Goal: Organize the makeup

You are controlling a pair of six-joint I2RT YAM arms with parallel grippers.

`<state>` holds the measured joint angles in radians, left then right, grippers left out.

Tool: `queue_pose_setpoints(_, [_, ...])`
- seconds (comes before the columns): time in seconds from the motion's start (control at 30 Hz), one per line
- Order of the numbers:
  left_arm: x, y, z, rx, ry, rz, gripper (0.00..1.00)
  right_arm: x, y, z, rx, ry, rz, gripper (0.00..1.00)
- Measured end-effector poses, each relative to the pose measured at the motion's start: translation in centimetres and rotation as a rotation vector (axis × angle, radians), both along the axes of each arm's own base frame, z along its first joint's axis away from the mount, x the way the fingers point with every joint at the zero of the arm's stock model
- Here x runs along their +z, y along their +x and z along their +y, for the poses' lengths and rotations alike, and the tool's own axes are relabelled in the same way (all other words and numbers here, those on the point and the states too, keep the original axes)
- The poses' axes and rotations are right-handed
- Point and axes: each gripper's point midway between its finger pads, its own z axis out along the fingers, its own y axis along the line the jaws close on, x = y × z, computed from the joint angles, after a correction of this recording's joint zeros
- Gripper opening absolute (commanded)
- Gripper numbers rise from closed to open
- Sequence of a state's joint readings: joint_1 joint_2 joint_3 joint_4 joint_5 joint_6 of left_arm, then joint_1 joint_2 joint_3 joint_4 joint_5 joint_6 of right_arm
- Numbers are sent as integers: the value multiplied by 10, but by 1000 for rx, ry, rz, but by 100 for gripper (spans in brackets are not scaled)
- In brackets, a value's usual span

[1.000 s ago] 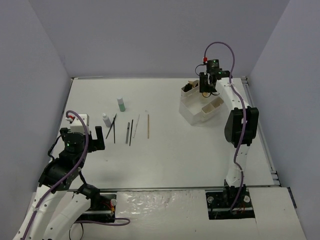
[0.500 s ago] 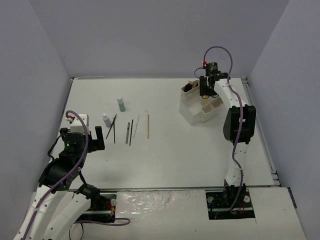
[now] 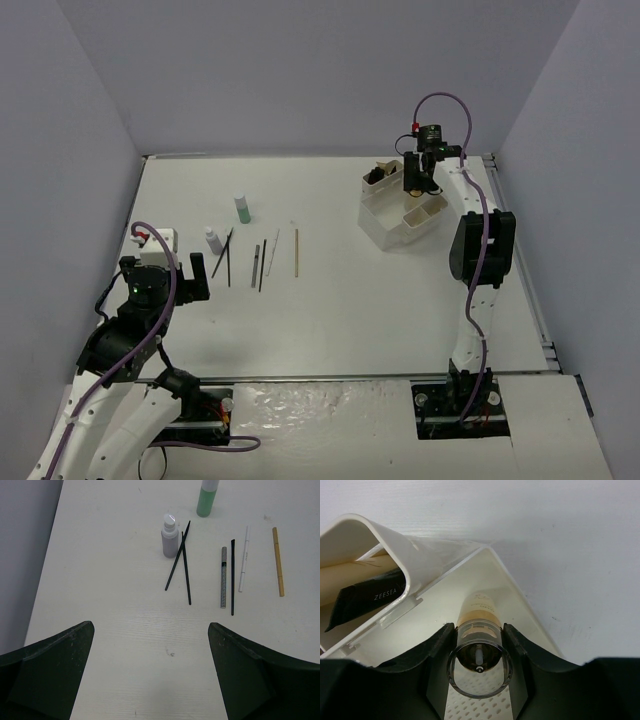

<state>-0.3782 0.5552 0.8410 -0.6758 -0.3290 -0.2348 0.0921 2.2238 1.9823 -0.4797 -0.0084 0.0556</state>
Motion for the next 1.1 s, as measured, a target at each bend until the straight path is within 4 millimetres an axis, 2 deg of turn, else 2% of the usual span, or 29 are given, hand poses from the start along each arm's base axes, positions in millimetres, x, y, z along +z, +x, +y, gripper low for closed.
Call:
queue_pose_setpoints(0.17, [0,0,0,0,0,0,97,0,1,1,-1,4,-4,65])
queue_pose_setpoints(0.43, [0,0,-1,-4,-2,1,97,2,1,1,1,8,-7,78])
queue_pose_setpoints(0.53, [-1,0,-2,-10,-5,3,97,12,1,2,2,11,-26,85])
queue_pose_setpoints(0.6, [-2,1,-3,-12,-4,8,97,27,0,2,3,18,-52,89])
queue_pose_setpoints(0.67, [-4,2,-3,-13,-1,18,97,50,-2,4,6,31,-95,93])
queue_pose_setpoints(0.83, [-15,10,-8,-20,12,72,97,133,-26,8,22,79,-243,98])
queue_pose_setpoints(1.0, [-36,31,-16,-19,25,182,97,203,-73,14,57,141,-397,100])
queue_pose_setpoints(1.1, [-43,55,-22,-11,21,245,97,218,-115,15,71,169,-447,100])
